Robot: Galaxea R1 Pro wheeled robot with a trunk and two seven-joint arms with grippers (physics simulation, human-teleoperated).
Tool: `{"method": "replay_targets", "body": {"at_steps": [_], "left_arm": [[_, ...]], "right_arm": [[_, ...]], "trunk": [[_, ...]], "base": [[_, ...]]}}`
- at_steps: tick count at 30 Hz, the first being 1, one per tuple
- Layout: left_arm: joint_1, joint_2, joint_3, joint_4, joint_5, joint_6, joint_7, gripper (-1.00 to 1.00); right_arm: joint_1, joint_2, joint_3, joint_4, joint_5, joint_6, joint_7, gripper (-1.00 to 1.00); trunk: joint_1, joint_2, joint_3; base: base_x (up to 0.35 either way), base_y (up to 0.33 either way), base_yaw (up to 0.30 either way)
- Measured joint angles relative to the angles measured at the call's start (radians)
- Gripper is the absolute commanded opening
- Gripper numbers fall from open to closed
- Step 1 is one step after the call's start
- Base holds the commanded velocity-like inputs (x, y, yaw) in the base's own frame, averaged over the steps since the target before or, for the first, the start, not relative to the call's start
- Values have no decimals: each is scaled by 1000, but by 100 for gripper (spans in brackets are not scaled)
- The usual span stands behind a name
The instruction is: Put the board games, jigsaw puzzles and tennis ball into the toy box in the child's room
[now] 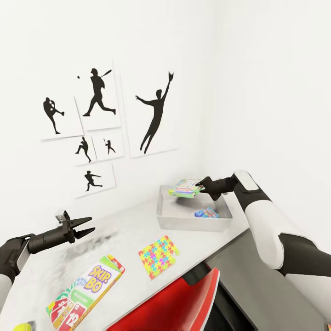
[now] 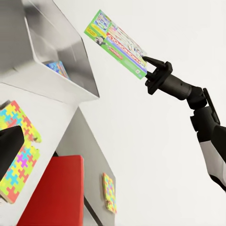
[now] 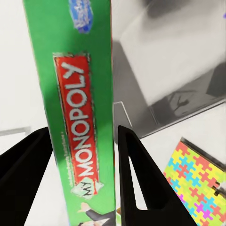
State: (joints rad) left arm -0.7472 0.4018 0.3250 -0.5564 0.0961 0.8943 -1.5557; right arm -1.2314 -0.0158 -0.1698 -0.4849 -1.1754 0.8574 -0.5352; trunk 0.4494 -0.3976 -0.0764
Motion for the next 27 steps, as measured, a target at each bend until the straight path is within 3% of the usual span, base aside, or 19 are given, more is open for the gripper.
{"method": "replay_targets", "body": {"at_steps": [27], "left_arm": [[1, 0, -1, 0, 0, -1, 0, 100]], "right_arm": [[-1, -5, 0, 0, -1, 0, 1, -100]], "trunk": [[0, 0, -44]], "base": [[0, 0, 0]]}}
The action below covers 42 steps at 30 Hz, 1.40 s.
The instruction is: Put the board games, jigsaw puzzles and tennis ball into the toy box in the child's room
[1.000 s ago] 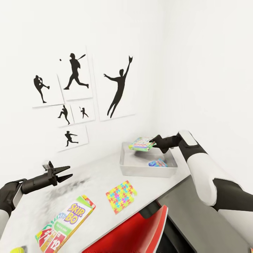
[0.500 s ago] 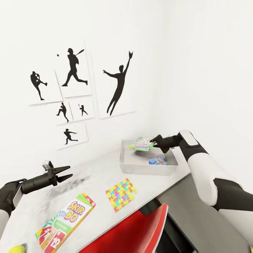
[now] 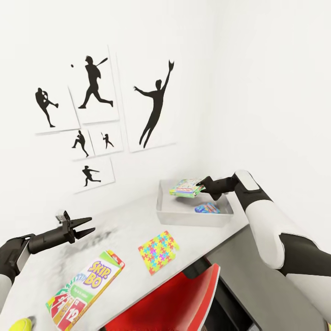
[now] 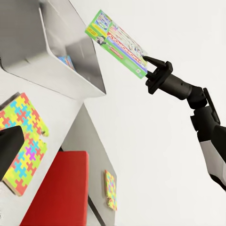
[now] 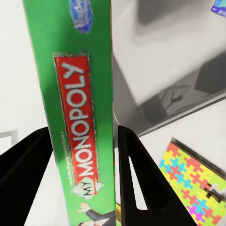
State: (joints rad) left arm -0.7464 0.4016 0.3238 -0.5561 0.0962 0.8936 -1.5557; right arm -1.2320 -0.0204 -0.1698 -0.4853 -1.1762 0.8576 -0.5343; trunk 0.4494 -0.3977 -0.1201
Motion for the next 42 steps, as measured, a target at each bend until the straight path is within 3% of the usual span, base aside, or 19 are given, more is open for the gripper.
{"method": "replay_targets", "body": {"at_steps": [18, 23, 27, 32, 42], "left_arm": [[-9, -1, 5, 1, -5, 11, 9, 100], [-18, 0, 6, -8, -8, 93, 12, 100], [-22, 1, 7, -10, -13, 116, 13, 100], [-82, 2, 7, -10, -35, 134, 13, 100], [-139, 2, 7, -6, -58, 141, 14, 100]], "right_arm": [[-23, 4, 0, -6, -4, -1, 0, -100], [-42, 8, 0, -6, -3, -1, 0, -100], [-58, 10, 0, -6, -2, -1, 0, -100], [-87, 11, 0, -6, -3, -1, 0, -100], [-120, 13, 1, -6, -1, 0, 0, -100]], "trunk": [[0, 0, -29], [0, 0, -37], [0, 0, -44], [0, 0, -52], [0, 0, -68]], "base": [[0, 0, 0], [0, 0, 0], [0, 0, 0], [0, 0, 0], [0, 0, 0]]}}
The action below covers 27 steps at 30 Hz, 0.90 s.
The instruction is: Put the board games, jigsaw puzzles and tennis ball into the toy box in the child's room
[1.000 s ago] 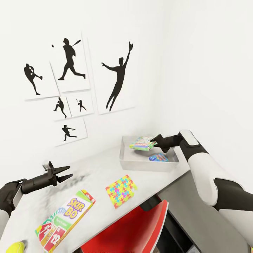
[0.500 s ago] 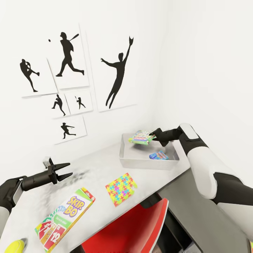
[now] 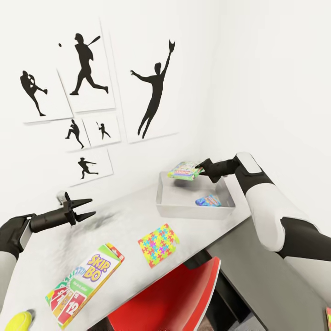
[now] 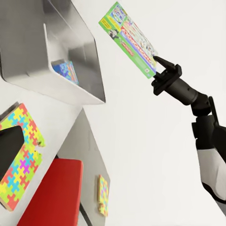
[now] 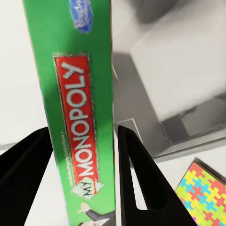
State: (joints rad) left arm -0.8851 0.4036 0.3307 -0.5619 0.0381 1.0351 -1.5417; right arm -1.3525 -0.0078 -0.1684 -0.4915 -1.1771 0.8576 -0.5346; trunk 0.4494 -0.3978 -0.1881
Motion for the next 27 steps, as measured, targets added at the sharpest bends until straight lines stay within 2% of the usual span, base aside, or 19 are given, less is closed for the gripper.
{"method": "replay_targets", "body": {"at_steps": [3, 12, 27], "left_arm": [[-8, 2, 0, 2, -3, 1, 0, 100], [-28, 8, 1, 4, -17, 1, 0, 100], [-48, 10, 1, 8, -20, 2, 0, 100]], "right_arm": [[-2, 2, 1, 0, 0, 0, 0, -100], [-4, 28, 7, 0, 0, 2, 0, -100], [-9, 45, 12, 0, 5, 3, 1, -100]], "trunk": [[0, 0, -5], [0, 0, -19], [0, 0, -44]], "base": [[0, 0, 0], [0, 0, 0], [0, 0, 0]]}}
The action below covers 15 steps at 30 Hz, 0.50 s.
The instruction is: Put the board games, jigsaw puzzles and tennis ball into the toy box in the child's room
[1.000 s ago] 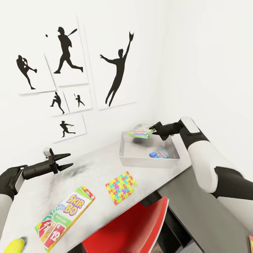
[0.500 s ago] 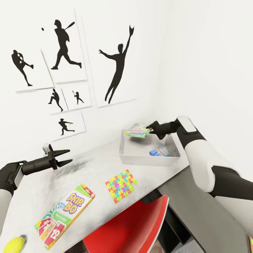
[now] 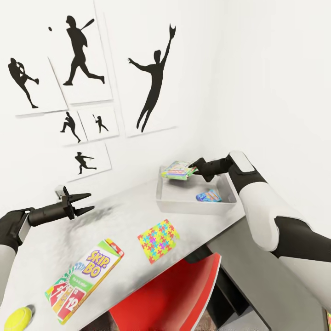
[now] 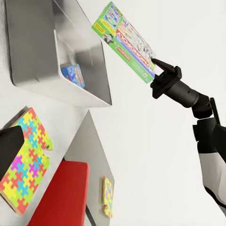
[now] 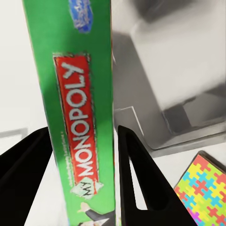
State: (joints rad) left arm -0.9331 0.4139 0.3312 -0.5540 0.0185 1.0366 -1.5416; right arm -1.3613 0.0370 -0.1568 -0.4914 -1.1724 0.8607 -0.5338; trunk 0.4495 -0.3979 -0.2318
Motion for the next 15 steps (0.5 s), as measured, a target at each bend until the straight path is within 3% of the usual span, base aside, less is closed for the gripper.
{"method": "replay_targets", "body": {"at_steps": [15], "left_arm": [[0, 5, 0, 0, 1, 0, -1, 100]], "right_arm": [[-9, -3, 1, 0, 3, -4, 0, -100]], "trunk": [[0, 0, -24]], "base": [[0, 0, 0]]}}
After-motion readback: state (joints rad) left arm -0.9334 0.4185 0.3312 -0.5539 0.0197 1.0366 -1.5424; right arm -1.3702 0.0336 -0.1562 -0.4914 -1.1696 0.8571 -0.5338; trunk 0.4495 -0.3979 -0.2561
